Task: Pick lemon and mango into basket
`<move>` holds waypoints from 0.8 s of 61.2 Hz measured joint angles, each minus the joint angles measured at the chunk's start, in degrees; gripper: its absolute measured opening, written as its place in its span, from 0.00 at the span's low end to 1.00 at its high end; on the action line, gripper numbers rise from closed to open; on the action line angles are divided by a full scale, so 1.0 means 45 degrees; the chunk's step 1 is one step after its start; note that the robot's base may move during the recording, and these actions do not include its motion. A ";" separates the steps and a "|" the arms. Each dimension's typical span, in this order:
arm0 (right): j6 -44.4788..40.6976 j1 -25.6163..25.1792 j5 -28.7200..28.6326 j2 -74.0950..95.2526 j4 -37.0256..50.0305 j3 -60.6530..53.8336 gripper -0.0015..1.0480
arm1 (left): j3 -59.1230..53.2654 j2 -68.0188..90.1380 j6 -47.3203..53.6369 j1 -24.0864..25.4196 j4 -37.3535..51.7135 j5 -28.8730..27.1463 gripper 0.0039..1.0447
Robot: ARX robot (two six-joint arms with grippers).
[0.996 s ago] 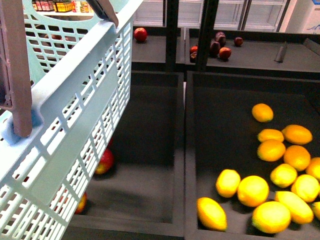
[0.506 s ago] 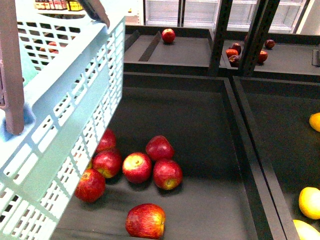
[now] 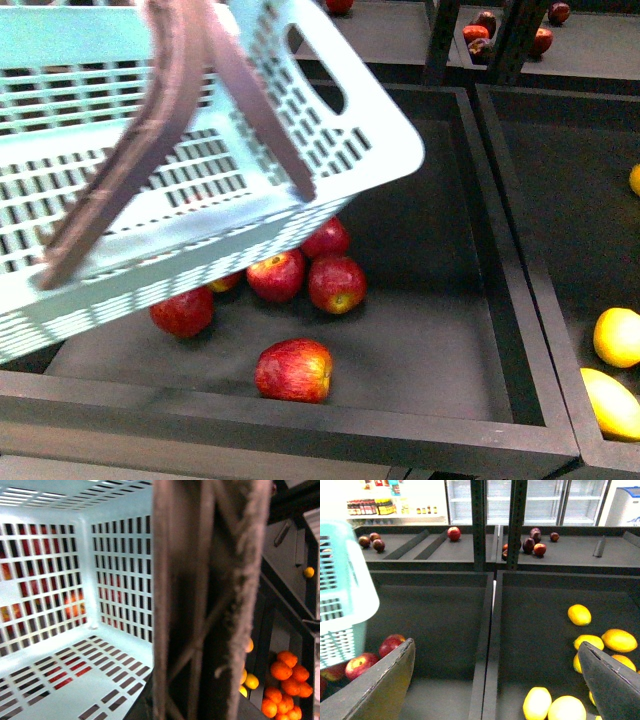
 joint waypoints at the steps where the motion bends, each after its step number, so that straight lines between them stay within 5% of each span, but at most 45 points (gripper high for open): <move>1: 0.0000 0.0000 0.0000 0.0000 0.0000 0.0000 0.92 | 0.0209 0.0248 -0.0034 -0.0214 0.0015 0.0034 0.04; 11: 0.0000 0.0000 0.0000 0.0000 0.0000 0.0000 0.92 | 0.3254 0.2263 -0.0777 -0.2526 -0.0121 0.0476 0.04; 23: 0.0000 0.0000 0.0000 0.0000 0.0000 0.0000 0.92 | 0.4279 0.2735 -0.0748 -0.3701 -0.0170 0.0767 0.04; 49: 0.0000 0.0000 0.0000 0.0000 0.0000 0.0000 0.92 | 0.4036 0.2589 0.0000 -0.4109 0.0243 0.1375 0.04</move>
